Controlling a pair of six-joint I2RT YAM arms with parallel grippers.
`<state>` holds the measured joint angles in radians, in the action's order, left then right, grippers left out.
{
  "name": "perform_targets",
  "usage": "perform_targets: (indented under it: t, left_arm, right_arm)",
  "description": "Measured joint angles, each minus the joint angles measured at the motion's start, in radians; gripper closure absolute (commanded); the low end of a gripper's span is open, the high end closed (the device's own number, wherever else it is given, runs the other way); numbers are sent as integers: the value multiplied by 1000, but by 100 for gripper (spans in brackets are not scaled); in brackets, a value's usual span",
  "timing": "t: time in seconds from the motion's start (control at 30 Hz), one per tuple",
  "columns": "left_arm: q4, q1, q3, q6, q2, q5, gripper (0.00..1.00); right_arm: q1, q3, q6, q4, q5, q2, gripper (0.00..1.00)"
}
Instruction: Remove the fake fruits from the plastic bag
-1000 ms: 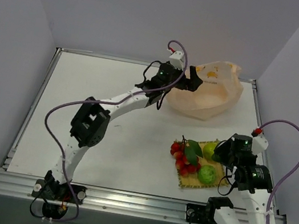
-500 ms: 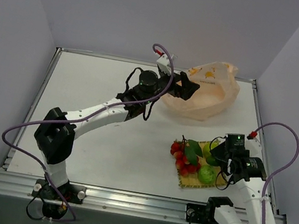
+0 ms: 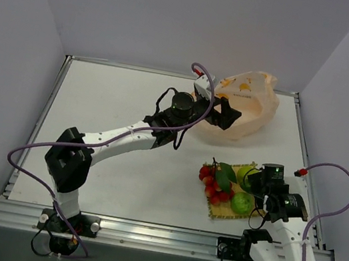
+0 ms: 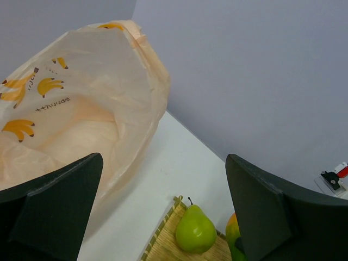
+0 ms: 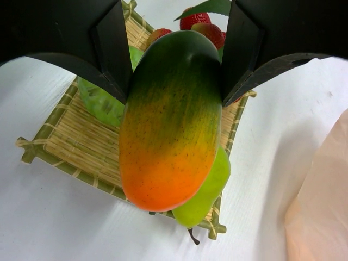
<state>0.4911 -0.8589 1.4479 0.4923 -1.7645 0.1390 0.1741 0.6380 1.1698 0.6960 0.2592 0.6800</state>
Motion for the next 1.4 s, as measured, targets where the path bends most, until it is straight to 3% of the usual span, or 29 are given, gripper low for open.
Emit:
perform_targets:
  t: [0.27,0.7,0.83,0.9,1.13,1.4]
  left_arm:
    - [0,-39,0,-34,-8,-17,6]
    - [-8,-58,0,-51,-35,-29,6]
    - [-8,-58,0,-52,-35,-29,6]
    - [-8,-58,0,-53,-37,-29,6]
    - [-8,-58,0,-54,-42,-31,6]
    - [-8,-58,1,-54,-50,-33,6]
  right_arm:
    - [0,-45,46,-37,5,18,75]
    - [4,-103,87,-81,-7,28,55]
    - [4,-108,91,-91,-14,28,41]
    - [4,-108,91,-92,-14,30,38]
    - [4,-108,90,-95,-14,44,32]
    - [4,-99,77,-93,-15,46,34]
